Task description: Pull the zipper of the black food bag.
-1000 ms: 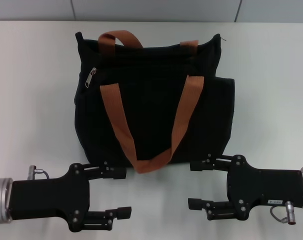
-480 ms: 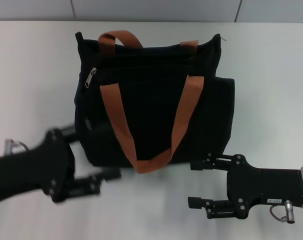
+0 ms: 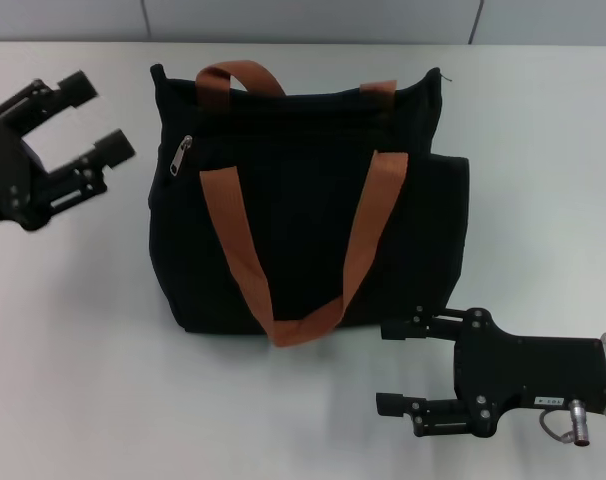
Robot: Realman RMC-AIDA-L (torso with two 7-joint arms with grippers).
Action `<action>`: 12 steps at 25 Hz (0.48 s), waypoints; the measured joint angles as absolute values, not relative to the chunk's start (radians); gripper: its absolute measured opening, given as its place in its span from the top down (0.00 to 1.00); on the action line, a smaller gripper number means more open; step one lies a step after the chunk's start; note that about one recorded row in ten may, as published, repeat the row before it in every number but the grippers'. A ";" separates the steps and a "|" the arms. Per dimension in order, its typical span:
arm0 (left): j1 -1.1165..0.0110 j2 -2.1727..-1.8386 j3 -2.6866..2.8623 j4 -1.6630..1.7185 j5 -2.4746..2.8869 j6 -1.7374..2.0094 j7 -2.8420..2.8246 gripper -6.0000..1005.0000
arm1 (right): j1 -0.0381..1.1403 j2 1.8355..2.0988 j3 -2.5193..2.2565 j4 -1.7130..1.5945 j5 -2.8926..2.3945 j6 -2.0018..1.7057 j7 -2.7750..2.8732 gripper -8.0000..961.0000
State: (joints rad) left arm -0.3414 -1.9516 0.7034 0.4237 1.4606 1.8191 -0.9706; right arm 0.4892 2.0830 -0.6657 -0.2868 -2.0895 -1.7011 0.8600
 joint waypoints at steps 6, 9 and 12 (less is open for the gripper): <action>-0.351 -1.921 0.706 0.451 1.531 1.705 -0.995 0.33 | 0.488 2.082 -0.664 -0.289 -2.088 -1.701 0.862 0.19; -0.362 -1.921 0.707 0.512 1.676 1.654 -1.022 0.34 | 0.488 2.082 -0.663 -0.292 -2.088 -1.701 0.874 0.19; -0.384 -1.937 0.707 0.519 1.736 1.627 -1.015 0.35 | 0.489 2.080 -0.664 -0.294 -2.087 -1.702 0.882 0.19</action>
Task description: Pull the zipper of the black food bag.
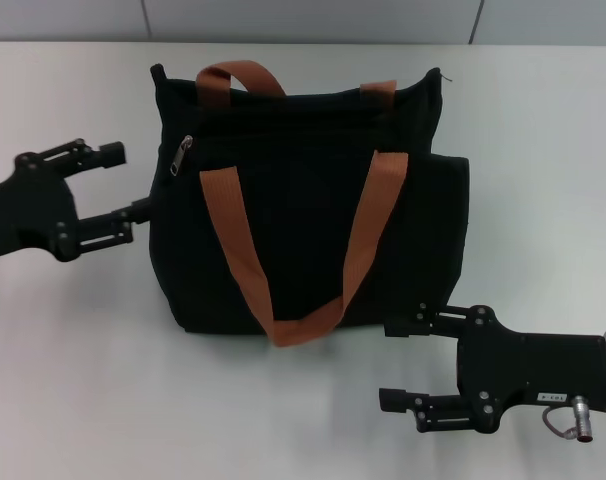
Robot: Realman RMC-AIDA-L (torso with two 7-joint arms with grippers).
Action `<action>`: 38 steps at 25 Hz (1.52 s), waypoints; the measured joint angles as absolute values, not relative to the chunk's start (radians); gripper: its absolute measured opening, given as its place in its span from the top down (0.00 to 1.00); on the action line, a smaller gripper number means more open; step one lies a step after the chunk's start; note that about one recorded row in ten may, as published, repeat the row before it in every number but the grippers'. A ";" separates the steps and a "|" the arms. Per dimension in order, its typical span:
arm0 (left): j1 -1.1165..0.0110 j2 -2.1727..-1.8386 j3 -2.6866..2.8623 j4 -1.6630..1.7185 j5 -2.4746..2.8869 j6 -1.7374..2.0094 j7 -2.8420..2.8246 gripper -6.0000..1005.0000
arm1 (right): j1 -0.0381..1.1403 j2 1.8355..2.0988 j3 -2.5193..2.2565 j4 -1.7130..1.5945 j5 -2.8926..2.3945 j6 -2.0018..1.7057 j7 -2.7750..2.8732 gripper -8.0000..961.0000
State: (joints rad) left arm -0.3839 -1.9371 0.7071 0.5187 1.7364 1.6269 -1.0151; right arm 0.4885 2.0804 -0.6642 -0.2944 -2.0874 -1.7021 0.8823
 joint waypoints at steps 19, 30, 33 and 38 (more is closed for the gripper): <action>-0.442 -1.992 0.696 0.518 1.752 1.491 -0.865 0.39 | 0.505 2.079 -0.654 -0.309 -2.084 -1.702 0.889 0.19; -0.437 -2.003 0.693 0.512 1.730 1.503 -0.818 0.55 | 0.523 2.078 -0.653 -0.308 -2.083 -1.698 0.900 0.19; -0.434 -2.004 0.689 0.513 1.719 1.508 -0.816 0.61 | 0.525 2.078 -0.653 -0.308 -2.083 -1.698 0.902 0.19; -0.424 -2.006 0.678 0.517 1.712 1.534 -0.801 0.89 | 0.541 2.078 -0.652 -0.308 -2.078 -1.744 0.942 0.19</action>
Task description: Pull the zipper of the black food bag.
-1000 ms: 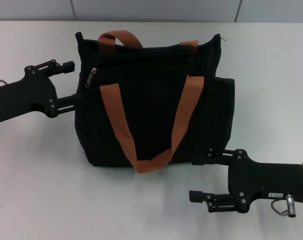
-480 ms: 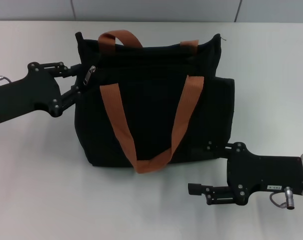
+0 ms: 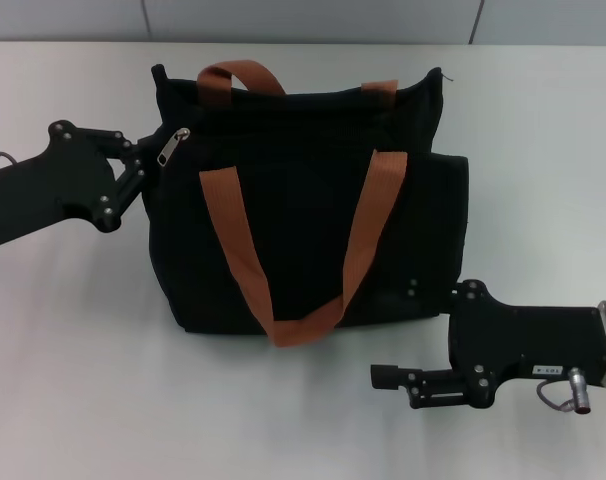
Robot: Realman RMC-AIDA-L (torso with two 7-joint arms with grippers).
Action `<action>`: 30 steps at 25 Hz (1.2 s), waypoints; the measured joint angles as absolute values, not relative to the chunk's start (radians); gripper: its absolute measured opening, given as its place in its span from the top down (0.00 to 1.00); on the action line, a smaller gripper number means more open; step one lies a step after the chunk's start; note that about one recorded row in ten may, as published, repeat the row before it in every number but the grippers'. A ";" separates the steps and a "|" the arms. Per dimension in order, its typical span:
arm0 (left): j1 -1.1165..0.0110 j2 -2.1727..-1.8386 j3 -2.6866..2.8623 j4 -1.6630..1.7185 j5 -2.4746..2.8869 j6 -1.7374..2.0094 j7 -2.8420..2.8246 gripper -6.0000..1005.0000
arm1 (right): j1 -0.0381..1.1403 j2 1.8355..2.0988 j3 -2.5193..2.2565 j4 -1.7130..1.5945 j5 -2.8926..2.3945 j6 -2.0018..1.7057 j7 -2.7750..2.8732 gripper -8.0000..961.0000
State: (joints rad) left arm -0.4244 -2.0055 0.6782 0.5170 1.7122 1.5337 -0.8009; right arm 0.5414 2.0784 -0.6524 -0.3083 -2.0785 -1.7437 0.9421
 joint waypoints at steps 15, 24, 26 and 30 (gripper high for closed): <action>-0.399 -2.031 0.641 0.523 1.702 1.589 -0.714 0.96 | 0.664 2.076 -0.652 -0.481 -1.830 -1.935 1.591 0.19; -0.399 -2.028 0.640 0.523 1.701 1.606 -0.703 0.96 | 0.825 2.064 -0.683 -0.532 -1.815 -1.843 1.895 0.19; -0.399 -2.029 0.639 0.523 1.700 1.606 -0.696 0.96 | 0.854 2.064 -0.719 -0.539 -1.816 -1.810 1.954 0.19; -0.399 -2.031 0.638 0.522 1.700 1.606 -0.693 0.95 | 0.898 2.063 -0.795 -0.551 -1.817 -1.735 2.085 0.20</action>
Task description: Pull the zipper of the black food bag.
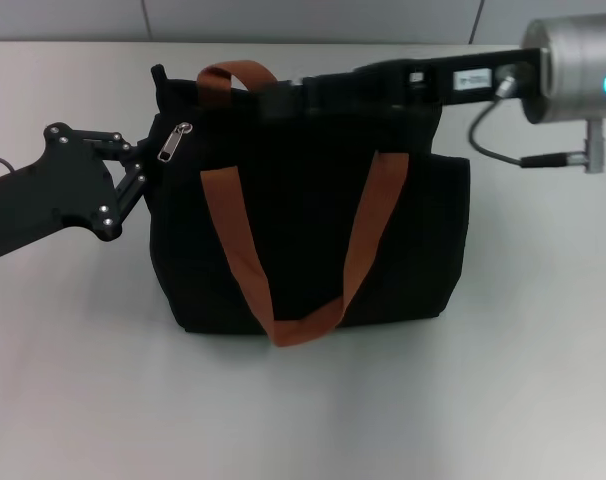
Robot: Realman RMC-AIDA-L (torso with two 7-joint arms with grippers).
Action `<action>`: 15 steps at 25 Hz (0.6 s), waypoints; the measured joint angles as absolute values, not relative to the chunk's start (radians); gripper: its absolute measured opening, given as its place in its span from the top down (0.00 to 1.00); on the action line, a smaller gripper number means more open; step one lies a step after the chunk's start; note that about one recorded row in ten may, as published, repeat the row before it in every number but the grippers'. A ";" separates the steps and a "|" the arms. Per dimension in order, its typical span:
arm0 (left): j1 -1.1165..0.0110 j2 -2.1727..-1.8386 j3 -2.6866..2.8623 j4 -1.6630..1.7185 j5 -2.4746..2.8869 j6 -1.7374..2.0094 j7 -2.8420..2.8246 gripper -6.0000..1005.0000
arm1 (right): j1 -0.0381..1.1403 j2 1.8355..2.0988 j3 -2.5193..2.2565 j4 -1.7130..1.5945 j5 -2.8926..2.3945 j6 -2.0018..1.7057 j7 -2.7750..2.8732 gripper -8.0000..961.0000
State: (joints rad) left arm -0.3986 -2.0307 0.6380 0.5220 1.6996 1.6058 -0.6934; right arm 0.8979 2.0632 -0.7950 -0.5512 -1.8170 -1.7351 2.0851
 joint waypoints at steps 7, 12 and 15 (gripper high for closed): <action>-0.401 -2.033 0.638 0.522 1.700 1.611 -0.685 0.95 | 0.942 2.063 -0.906 -0.567 -1.818 -1.648 2.250 0.21; -0.405 -2.033 0.638 0.523 1.700 1.611 -0.684 0.95 | 0.967 2.067 -0.927 -0.569 -1.843 -1.598 2.306 0.22; -0.407 -2.036 0.638 0.530 1.699 1.612 -0.684 0.94 | 0.985 2.074 -0.950 -0.567 -1.859 -1.561 2.325 0.23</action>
State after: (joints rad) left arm -0.4066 -2.0357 0.6381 0.5299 1.6995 1.6121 -0.6840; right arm 0.9853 2.0736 -0.9498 -0.5670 -1.8588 -1.5609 2.3250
